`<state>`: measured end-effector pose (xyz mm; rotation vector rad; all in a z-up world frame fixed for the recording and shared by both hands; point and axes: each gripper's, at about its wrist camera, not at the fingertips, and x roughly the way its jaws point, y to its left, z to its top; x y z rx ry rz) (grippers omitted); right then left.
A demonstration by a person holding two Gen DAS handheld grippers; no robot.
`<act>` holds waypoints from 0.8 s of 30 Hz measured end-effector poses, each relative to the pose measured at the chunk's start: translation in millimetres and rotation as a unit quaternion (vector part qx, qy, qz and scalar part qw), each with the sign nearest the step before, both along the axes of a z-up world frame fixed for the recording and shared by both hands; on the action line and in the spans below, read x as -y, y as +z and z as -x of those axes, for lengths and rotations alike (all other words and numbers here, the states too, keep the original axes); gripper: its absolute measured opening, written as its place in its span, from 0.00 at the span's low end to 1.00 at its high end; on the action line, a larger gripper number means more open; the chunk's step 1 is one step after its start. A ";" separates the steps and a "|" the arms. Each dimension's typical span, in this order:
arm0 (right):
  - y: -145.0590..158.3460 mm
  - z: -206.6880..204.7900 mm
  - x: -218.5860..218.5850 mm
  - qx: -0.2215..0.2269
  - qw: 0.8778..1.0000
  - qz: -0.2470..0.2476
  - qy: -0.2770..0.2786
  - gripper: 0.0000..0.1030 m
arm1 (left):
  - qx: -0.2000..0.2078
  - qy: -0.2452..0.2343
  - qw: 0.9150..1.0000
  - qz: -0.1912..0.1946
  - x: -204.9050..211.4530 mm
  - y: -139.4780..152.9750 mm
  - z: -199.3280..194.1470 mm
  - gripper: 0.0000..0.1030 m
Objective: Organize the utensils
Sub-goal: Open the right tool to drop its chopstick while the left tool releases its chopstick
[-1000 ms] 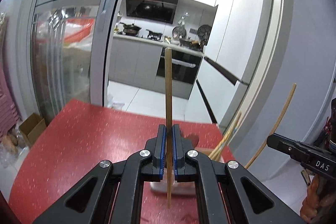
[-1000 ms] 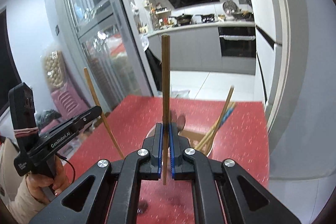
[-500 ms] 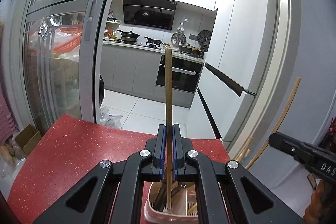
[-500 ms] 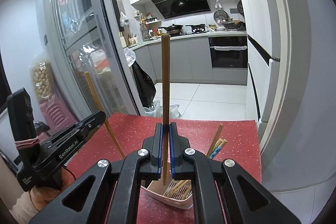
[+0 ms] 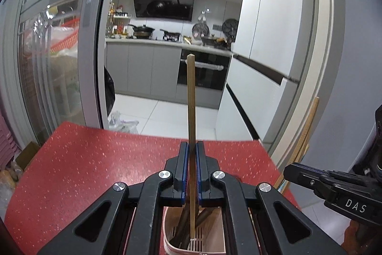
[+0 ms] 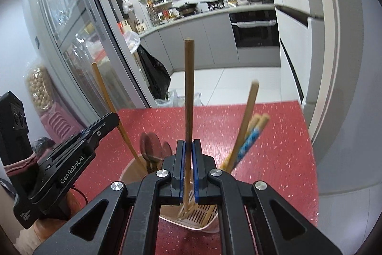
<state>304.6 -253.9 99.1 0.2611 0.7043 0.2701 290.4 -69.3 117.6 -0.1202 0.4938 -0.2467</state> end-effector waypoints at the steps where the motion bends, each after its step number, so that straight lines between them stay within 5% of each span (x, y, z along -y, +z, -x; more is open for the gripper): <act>1: -3.2 -2.3 1.1 -0.005 1.000 -0.001 0.000 0.06 | -0.004 -0.001 1.000 -0.002 1.4 -2.2 -1.0 0.30; 21: -30.7 -27.9 0.7 -0.050 0.999 -0.013 -0.011 0.07 | -0.068 -0.005 0.997 -0.033 9.5 -32.6 -9.0 0.30; 24: -30.4 -28.0 2.2 -0.053 0.998 -0.020 -0.010 0.17 | -0.076 -0.005 0.997 -0.031 8.5 -32.9 -8.0 0.31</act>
